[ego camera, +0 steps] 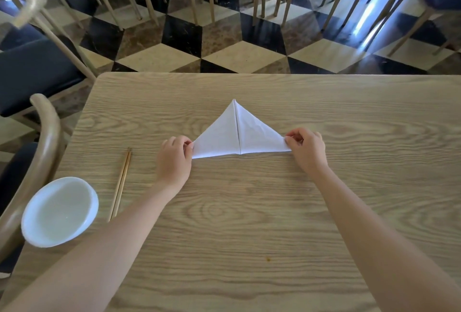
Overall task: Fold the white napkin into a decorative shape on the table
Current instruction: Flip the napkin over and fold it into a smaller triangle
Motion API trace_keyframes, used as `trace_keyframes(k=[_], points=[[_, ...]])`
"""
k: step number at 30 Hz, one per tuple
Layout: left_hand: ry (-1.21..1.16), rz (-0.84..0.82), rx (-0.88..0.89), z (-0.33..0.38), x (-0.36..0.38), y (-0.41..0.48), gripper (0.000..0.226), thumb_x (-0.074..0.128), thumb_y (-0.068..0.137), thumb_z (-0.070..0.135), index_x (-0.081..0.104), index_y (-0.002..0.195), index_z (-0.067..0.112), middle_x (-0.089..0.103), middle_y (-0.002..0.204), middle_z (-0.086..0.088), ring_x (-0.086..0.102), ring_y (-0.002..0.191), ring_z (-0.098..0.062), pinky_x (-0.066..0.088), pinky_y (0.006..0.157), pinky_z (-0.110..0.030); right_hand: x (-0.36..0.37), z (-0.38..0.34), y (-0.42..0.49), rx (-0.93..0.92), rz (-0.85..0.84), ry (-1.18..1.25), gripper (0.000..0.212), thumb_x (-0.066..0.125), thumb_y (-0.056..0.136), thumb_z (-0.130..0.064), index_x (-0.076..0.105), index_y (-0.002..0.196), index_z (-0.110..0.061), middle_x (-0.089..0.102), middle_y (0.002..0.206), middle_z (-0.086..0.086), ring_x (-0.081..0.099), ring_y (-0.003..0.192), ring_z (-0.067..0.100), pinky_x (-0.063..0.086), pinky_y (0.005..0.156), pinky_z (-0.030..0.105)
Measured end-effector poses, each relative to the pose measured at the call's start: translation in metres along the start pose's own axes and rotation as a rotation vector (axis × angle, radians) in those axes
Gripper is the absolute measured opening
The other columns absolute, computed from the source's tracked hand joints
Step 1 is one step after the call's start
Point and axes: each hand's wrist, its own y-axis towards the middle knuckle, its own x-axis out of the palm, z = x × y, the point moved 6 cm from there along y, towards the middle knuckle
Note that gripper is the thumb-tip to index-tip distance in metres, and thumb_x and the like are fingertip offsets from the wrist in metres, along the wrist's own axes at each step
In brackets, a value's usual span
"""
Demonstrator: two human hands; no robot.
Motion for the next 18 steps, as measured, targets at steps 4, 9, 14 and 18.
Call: trace_keyframes(k=[4,9,14,18], points=[[0.115,0.037,0.036,0.0,-0.002,-0.005,0.013,0.052,0.093,0.016,0.06,0.089,0.006,0.062,0.081,-0.011,0.048,0.081,-0.03,0.039,0.075,-0.038,0.0,0.002,-0.002,-0.044,0.048,-0.041,0.004,0.059,0.085,-0.018,0.063,0.083,-0.019,0.048,0.063,-0.018,0.04,0.089,0.018,0.039,0.091,0.043],[0.151,0.036,0.031,0.0,-0.002,-0.007,0.014,0.048,0.094,0.014,0.057,0.088,0.004,0.064,0.084,-0.012,0.048,0.084,-0.032,0.038,0.076,-0.039,0.0,0.005,-0.005,-0.076,0.081,-0.096,0.006,0.057,0.085,-0.018,0.06,0.081,-0.019,0.048,0.064,-0.018,0.044,0.091,0.021,0.027,0.081,0.03],[0.15,0.09,0.038,0.005,-0.006,-0.013,0.011,0.049,0.092,0.009,0.058,0.096,0.003,0.063,0.092,-0.016,0.05,0.09,-0.036,0.038,0.081,-0.043,0.005,0.001,-0.011,-0.085,0.144,-0.194,0.01,0.053,0.087,-0.019,0.061,0.089,-0.014,0.062,0.089,-0.002,0.043,0.096,0.025,0.026,0.082,0.032],[0.175,0.047,0.357,0.053,0.006,-0.012,0.042,0.037,0.092,0.022,0.051,0.128,0.006,0.057,0.128,-0.014,0.05,0.121,-0.033,0.028,0.102,-0.041,0.013,-0.032,-0.016,-0.346,0.145,-0.264,0.031,0.045,0.092,-0.025,0.057,0.119,-0.015,0.06,0.12,0.005,0.045,0.114,0.029,0.032,0.095,0.04]])
